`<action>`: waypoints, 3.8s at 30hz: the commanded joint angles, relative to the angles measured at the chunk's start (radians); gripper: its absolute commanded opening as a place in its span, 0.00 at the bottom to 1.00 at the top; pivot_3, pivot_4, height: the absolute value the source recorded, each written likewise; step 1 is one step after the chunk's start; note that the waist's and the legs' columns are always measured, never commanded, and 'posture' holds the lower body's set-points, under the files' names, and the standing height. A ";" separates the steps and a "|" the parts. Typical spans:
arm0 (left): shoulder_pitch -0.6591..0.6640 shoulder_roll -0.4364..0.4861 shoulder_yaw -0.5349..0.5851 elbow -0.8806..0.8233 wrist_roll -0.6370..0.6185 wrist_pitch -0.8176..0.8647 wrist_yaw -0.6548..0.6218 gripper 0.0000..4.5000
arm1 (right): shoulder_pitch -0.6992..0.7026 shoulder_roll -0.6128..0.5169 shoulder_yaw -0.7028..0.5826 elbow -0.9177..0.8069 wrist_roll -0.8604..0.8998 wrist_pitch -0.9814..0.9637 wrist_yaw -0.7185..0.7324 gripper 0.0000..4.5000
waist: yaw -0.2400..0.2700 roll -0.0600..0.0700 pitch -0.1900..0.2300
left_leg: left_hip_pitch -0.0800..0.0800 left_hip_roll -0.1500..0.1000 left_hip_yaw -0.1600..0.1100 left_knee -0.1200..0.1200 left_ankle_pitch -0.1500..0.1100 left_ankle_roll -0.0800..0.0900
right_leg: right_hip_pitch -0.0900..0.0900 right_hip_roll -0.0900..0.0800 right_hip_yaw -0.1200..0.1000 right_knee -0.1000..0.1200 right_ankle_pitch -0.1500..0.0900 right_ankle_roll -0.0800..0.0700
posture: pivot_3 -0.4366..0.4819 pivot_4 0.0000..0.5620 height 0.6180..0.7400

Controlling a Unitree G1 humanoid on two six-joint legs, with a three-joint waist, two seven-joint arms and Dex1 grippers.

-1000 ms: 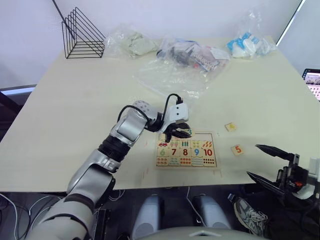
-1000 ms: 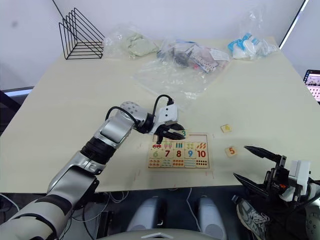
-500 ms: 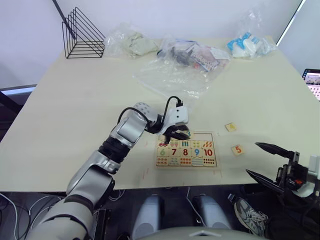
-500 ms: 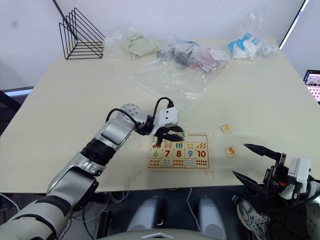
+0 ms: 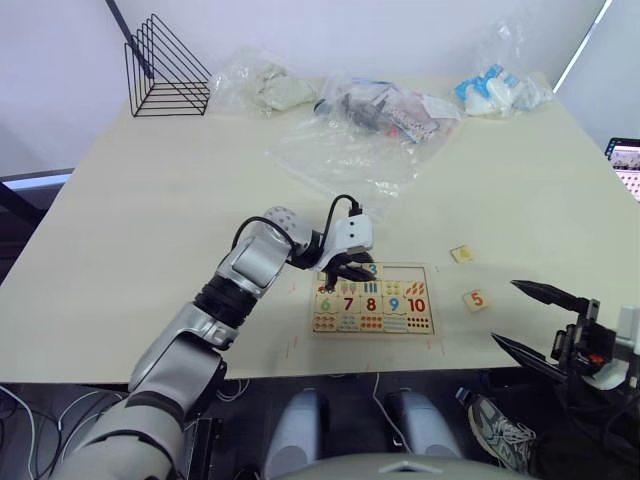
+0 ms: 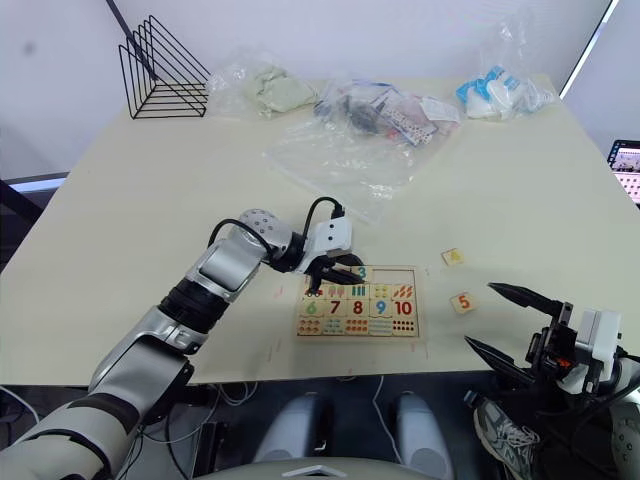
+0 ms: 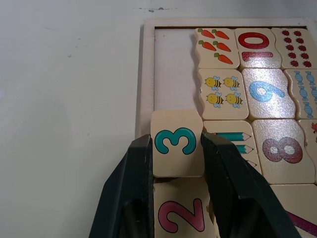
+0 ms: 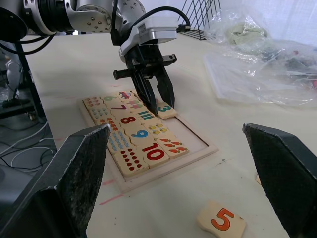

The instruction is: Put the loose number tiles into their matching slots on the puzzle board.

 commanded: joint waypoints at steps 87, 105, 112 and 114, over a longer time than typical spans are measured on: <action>-0.037 -0.001 0.188 0.064 -0.153 -0.134 -0.056 0.20 | 0.001 0.002 -0.005 -0.043 -0.015 0.009 -0.038 1.00 | 0.000 0.000 0.000 | 0.000 0.000 0.000 0.000 0.000 0.000 | 0.000 0.000 0.000 0.000 0.000 0.000 | 0.48 0.27 1.00; 0.042 0.054 0.151 0.088 -0.113 -0.221 -0.145 0.02 | 0.007 -0.004 -0.013 -0.049 -0.012 0.012 -0.047 1.00 | 0.000 0.000 0.000 | 0.000 0.000 0.000 0.000 0.000 0.000 | 0.000 0.000 0.000 0.000 0.000 0.000 | 0.48 0.27 1.00; 0.068 0.067 0.145 0.078 -0.101 -0.242 -0.154 0.02 | 0.011 -0.003 -0.013 -0.054 -0.012 0.011 -0.052 1.00 | 0.001 0.000 0.000 | 0.000 0.000 0.000 0.000 0.000 0.000 | 0.000 0.000 0.000 0.000 0.000 0.000 | 0.48 0.27 1.00; 0.069 0.071 0.143 0.080 -0.099 -0.245 -0.156 0.02 | 0.012 -0.003 -0.012 -0.054 -0.011 0.012 -0.052 1.00 | 0.001 0.000 0.000 | 0.000 0.000 0.000 0.000 0.000 0.000 | 0.000 0.000 0.000 0.000 0.000 0.000 | 0.48 0.27 1.00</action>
